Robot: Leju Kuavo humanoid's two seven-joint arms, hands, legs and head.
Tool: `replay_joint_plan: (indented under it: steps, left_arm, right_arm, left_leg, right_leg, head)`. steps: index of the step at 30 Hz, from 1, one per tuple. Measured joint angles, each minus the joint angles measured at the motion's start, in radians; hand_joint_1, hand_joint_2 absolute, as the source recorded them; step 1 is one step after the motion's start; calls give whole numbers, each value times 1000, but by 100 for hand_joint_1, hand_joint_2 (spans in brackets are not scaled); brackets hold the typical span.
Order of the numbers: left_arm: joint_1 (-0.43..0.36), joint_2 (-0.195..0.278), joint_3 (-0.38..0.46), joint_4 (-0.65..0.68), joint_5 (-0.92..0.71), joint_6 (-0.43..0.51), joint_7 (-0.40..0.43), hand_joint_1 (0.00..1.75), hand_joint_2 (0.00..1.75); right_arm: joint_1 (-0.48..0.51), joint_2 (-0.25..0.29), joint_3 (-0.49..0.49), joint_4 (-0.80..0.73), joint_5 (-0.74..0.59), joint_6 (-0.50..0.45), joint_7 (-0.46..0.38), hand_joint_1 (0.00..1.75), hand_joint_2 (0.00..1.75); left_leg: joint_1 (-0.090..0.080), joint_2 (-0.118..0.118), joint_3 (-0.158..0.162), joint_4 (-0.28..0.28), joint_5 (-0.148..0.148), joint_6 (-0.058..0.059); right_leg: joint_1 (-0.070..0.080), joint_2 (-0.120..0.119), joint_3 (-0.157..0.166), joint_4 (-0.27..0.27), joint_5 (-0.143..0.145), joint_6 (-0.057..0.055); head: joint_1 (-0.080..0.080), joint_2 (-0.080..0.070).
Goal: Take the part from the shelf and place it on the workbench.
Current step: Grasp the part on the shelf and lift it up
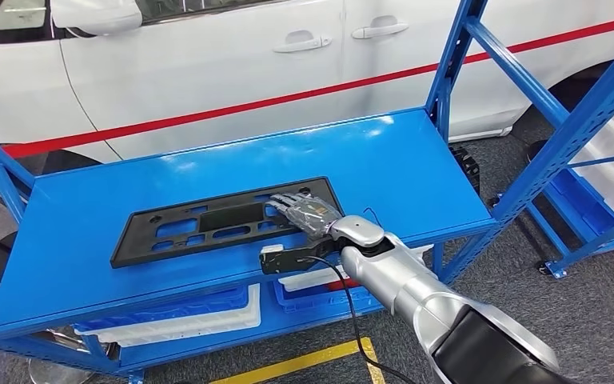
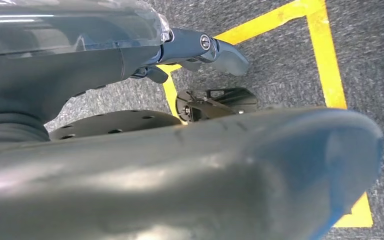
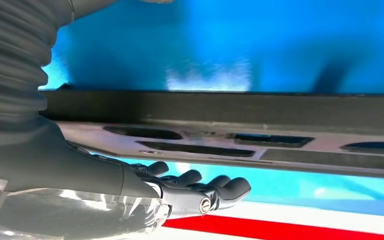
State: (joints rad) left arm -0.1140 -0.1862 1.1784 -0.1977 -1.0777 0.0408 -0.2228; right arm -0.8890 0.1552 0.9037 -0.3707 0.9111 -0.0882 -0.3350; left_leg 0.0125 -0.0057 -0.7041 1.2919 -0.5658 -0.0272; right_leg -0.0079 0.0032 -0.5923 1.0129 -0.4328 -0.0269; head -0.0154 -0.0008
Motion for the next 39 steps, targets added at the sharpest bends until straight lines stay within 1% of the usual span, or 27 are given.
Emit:
replay_joint_plan:
  steps: [1,3,4,5,6,8,10,11,13,14,15,16,17,19,20,21,24,25,27,29,30,31,32,34,35,36,39]
  left_arm:
    - [2,0,0,0,0,-1,-1,0,0]
    - [3,0,0,0,2,-4,-4,0,0]
    - [3,0,0,0,2,-5,-5,0,0]
    - [2,0,0,0,3,-7,-6,0,0]
    - [2,0,0,0,2,-7,-6,0,0]
    - [3,0,0,0,2,-9,-5,0,0]
    - [3,0,0,0,2,-9,-4,0,0]
    - [3,-1,0,0,2,-10,-4,0,0]
    - [3,-1,0,0,2,-10,-3,0,0]
    - [4,-1,0,0,2,-10,-2,0,0]
    - [5,0,0,0,2,-11,-2,0,0]
    - [6,0,0,1,1,-11,-1,0,0]
    - [6,-1,0,1,1,-12,-1,0,0]
    - [5,-1,0,1,0,-14,-1,0,0]
    - [5,-1,0,1,-1,-14,-1,0,0]
    - [5,-1,0,1,-1,-14,-1,0,0]
    - [5,-1,0,1,-2,-15,-2,0,0]
    - [6,-1,0,1,-2,-16,-2,0,0]
    - [7,-2,0,1,-2,-16,-1,0,0]
    - [9,-3,0,1,-2,-16,-1,0,0]
    - [10,-3,0,1,-2,-16,0,0,0]
    - [12,-4,0,1,-2,-16,0,0,0]
    - [13,-5,0,1,-2,-16,1,0,0]
    - [13,-5,0,1,-2,-16,2,0,0]
    - [13,-6,0,1,-3,-16,2,0,0]
    - [12,-6,0,1,-3,-16,2,0,0]
    - [13,-10,0,1,-3,-16,2,0,0]
  right_arm:
    - [2,2,0,1,-7,-1,-1,0,175]
    - [3,9,0,3,-22,-1,-5,0,175]
    - [3,12,0,4,-29,-1,-6,0,175]
    - [4,16,0,5,-35,-2,-5,0,175]
    - [5,20,0,7,-40,-4,-2,0,175]
    - [9,29,0,9,-47,-11,6,0,175]
    - [13,37,0,11,-50,-16,9,0,175]
    - [15,39,0,12,-50,-18,9,0,175]
    - [22,41,0,16,-51,-17,10,0,175]
    - [25,41,0,17,-51,-16,11,0,175]
    - [27,43,0,19,-52,-15,14,0,175]
    - [28,45,0,20,-52,-14,19,0,175]
    - [28,47,0,20,-51,-12,25,0,175]
    - [27,55,0,22,-47,-5,38,0,175]
    - [26,60,0,23,-45,-2,42,0,175]
    - [26,65,0,25,-44,0,44,0,175]
    - [23,78,0,28,-45,0,48,0,175]
    - [22,82,0,29,-46,-2,50,0,175]
    - [24,90,0,31,-47,-16,54,0,175]
    - [31,96,0,34,-44,-50,54,0,175]
    - [35,98,0,35,-43,-70,53,0,175]
    - [39,100,0,36,-41,-86,52,0,175]
    - [42,103,0,37,-39,-98,52,0,175]
    - [43,108,0,37,-38,-115,51,0,175]
    - [44,109,0,38,-38,-125,51,0,175]
    - [45,111,0,39,-39,-134,51,0,175]
    - [48,113,0,40,-40,-147,48,0,175]
  left_leg:
    - [0,0,11,-22,22,2]
    - [-2,1,73,-153,90,11]
    - [-4,1,105,-219,113,16]
    - [-7,1,126,-264,125,21]
    - [-10,2,135,-286,127,25]
    - [-11,1,137,-292,130,33]
    - [-6,2,142,-304,138,44]
    - [-4,3,144,-309,142,49]
    - [-5,4,143,-310,143,53]
    - [-5,4,143,-309,143,53]
    - [-5,4,143,-309,143,52]
    - [-5,4,143,-307,142,51]
    - [-4,3,144,-305,140,50]
    - [-6,2,145,-298,134,42]
    - [-8,1,144,-294,131,38]
    - [-9,1,143,-292,129,32]
    - [-7,0,143,-288,123,15]
    - [-5,1,136,-272,110,9]
    - [-2,1,95,-180,55,1]
    - [-1,1,31,-46,-5,-5]
    - [-1,1,12,-7,-13,-6]
    - [-1,1,11,-5,-1,-6]
    - [-1,1,29,-45,29,-4]
    - [-2,2,96,-189,98,4]
    - [-4,2,123,-246,117,10]
    - [-7,2,137,-279,125,15]
    - [-9,1,142,-295,128,31]
  right_leg:
    - [1,1,1,0,0,0]
    - [2,2,3,1,-1,1]
    - [4,3,3,1,-1,3]
    - [5,3,2,2,-1,7]
    - [6,3,0,2,-1,12]
    - [6,3,0,1,0,23]
    - [5,3,-10,26,-19,33]
    - [5,2,-28,65,-44,37]
    - [1,2,-87,190,-108,43]
    - [0,2,-114,245,-126,45]
    - [-1,2,-129,272,-127,47]
    - [-3,2,-124,261,-109,47]
    - [-4,1,-101,214,-77,46]
    - [-5,0,-35,81,-18,41]
    - [-4,0,-14,36,-5,37]
    - [-2,1,-3,13,-2,32]
    - [1,1,-1,4,-2,14]
    - [-1,0,1,1,0,7]
    - [-3,-2,1,-2,3,-1]
    - [-1,-2,-2,-2,3,-4]
    - [0,-2,-2,-1,3,-4]
    - [0,-2,-2,-1,3,-4]
    - [1,0,-2,0,2,-4]
    - [3,2,0,1,1,-1]
    - [4,2,-1,2,0,2]
    - [5,3,-2,2,0,7]
    - [4,2,-4,3,1,24]
  head:
    - [0,0]
    - [0,0]
    - [0,0]
    - [0,0]
    - [1,0]
    - [1,0]
    - [2,0]
    - [2,0]
    - [3,0]
    - [3,0]
    - [3,0]
    - [3,0]
    - [3,0]
    - [3,0]
    - [3,0]
    - [2,0]
    - [2,0]
    - [2,0]
    - [1,0]
    - [0,0]
    - [0,0]
    - [0,0]
    - [0,0]
    - [0,0]
    - [1,0]
    - [1,0]
    - [2,0]
